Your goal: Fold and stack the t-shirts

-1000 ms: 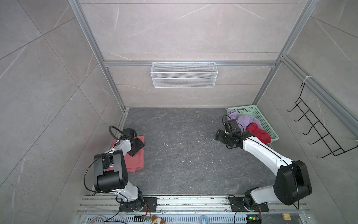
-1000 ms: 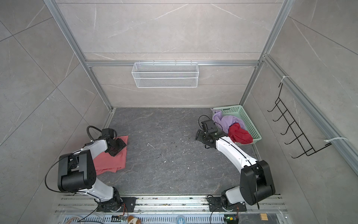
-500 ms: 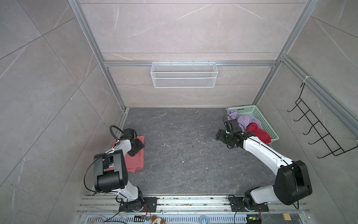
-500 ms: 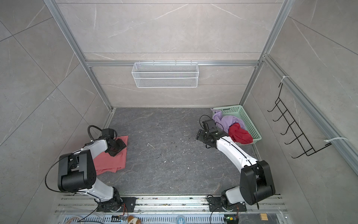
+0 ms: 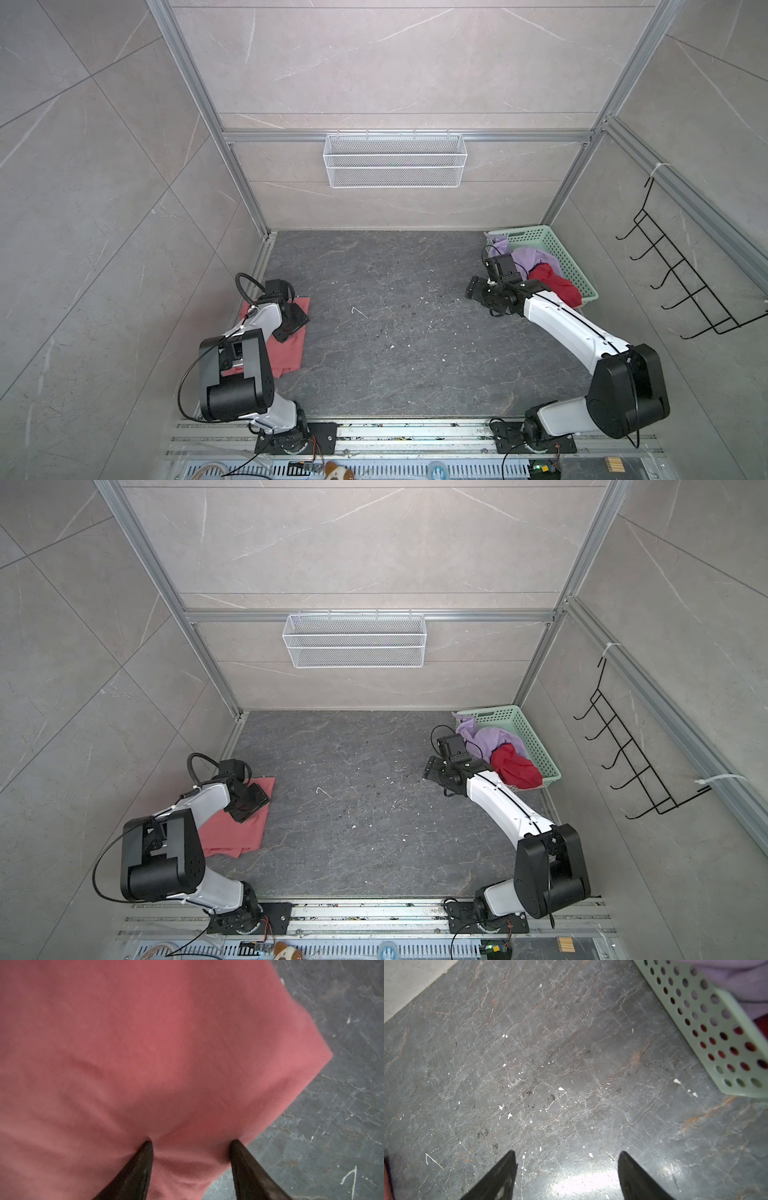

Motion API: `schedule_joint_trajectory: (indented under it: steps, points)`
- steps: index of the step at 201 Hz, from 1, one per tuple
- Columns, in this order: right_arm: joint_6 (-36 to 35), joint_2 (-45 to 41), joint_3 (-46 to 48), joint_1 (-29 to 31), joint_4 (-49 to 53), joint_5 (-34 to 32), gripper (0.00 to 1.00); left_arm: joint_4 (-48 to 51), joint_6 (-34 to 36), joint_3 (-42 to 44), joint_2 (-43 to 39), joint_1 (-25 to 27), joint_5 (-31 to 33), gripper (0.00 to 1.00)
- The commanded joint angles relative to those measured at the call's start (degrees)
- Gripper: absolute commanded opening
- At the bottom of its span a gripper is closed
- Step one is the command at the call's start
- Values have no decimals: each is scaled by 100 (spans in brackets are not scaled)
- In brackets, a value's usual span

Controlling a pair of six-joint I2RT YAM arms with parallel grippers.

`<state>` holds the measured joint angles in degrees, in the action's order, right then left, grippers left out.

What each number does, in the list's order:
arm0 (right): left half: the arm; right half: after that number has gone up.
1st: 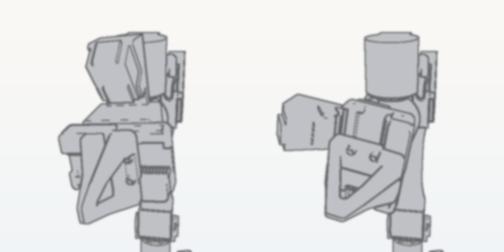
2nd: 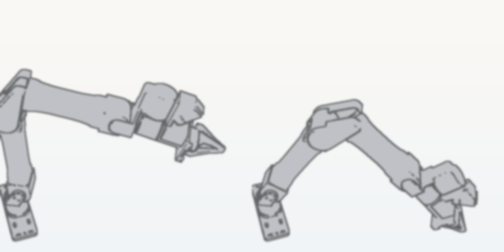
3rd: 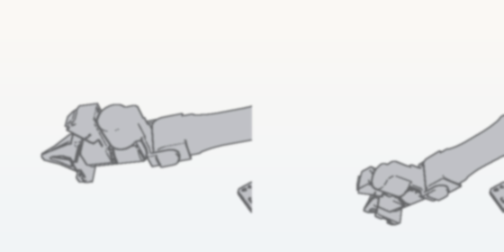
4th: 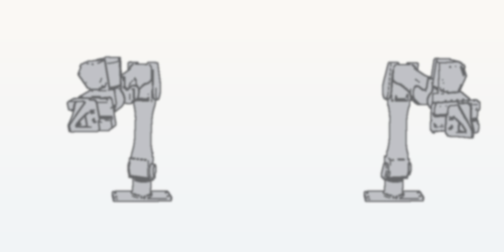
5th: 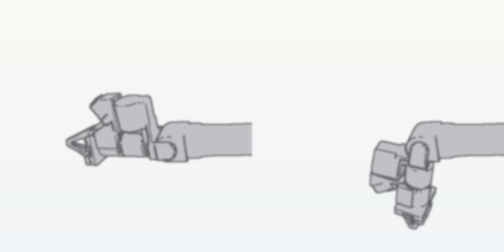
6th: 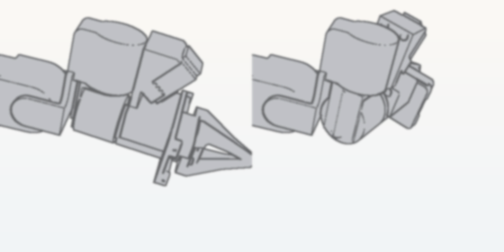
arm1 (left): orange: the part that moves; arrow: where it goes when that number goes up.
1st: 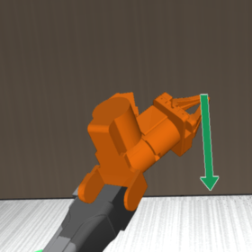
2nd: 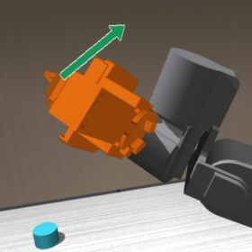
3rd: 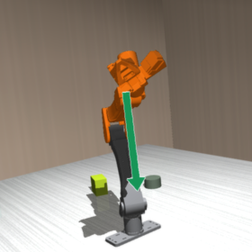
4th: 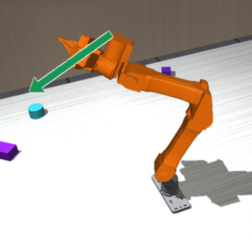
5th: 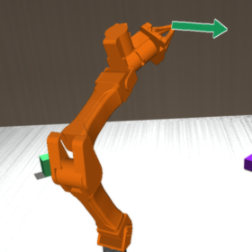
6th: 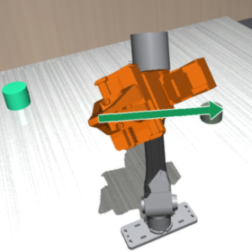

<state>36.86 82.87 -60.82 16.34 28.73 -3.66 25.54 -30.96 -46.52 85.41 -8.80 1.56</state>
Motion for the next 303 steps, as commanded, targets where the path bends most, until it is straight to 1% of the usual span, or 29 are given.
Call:
schedule_joint_trajectory:
  steps: [1,21,33,48,63,86,90,94,97,99,125,137,138,140,143,184,195,207,227,246,262,275,293,300,303]
  points:
    - [-296,84,-371,-65,-59,-35,78,130,168,-43,-736,146,-351,63]
    - [-575,104,-696,-132,-68,-372,79,-57,200,-204,-1384,295,-789,66]
    - [-689,169,-887,-244,-74,-531,81,-146,215,-324,-1697,464,-894,68]
    - [-795,253,-1077,-411,-127,-488,81,-276,261,-490,-1944,734,-1068,70]
    - [-983,256,-1124,-506,-299,-470,81,-420,355,-654,-2022,1035,-1252,72]
    - [-1376,-31,-987,-526,-562,-1093,83,-680,616,-823,-2099,1483,-973,82]
    - [-1445,-99,-919,-526,-624,-1261,84,-754,645,-824,-2120,1516,-919,89]
    - [-1524,-199,-847,-530,-691,-1376,84,-846,667,-818,-2144,1536,-882,92]
    - [-1589,-272,-778,-534,-746,-1462,84,-919,691,-808,-2157,1539,-869,98]
    - [-1633,-331,-742,-539,-792,-1502,85,-963,706,-795,-2168,1541,-855,100]
    - [-2173,-989,-138,-551,-1089,-1953,88,-1640,930,-447,-2373,1556,-437,100]
    - [-2268,-1257,141,-550,-1078,-2174,90,-1830,1094,-295,-2414,1555,-142,100]
    - [-2270,-1287,167,-552,-1088,-2183,91,-1845,1110,-283,-2414,1556,-119,100]
    - [-2275,-1336,224,-548,-1093,-2227,97,-1871,1138,-253,-2421,1554,-59,100]
    - [-2282,-1390,300,-549,-1116,-2285,99,-1924,1181,-214,-2419,1554,1,100]
    - [-2032,-2422,1525,-539,-1469,-3135,100,-2532,1882,376,-2358,1547,1039,100]
    - [-2059,-2614,1848,-552,-1701,-3334,100,-2854,2111,649,-2362,1543,1296,100]
    - [-2003,-2725,2185,-553,-1928,-3588,100,-3361,2360,1039,-2404,1539,1378,100]
    - [-1986,-2688,2630,-553,-2412,-3729,100,-4404,2521,1798,-2459,1482,1464,100]
    - [-2253,-2542,3150,-549,-3411,-3666,99,-5007,2566,2285,-2390,1417,1467,100]
    - [-2463,-2411,3553,-550,-4350,-3421,100,-5247,2703,2488,-2134,1367,1509,100]
    - [-2565,-2164,3799,-550,-5075,-3252,100,-5721,2779,2689,-1775,1264,1506,100]
    - [-2636,-1702,3826,-552,-5577,-3064,100,-6528,2815,2891,-1333,1190,1535,100]
    - [-2653,-1525,3867,-551,-5817,-3020,100,-6586,2844,2882,-1285,1187,1500,100]
    - [-2768,-1443,3893,-552,-5999,-2976,100,-6592,2888,2862,-1263,1187,1468,100]
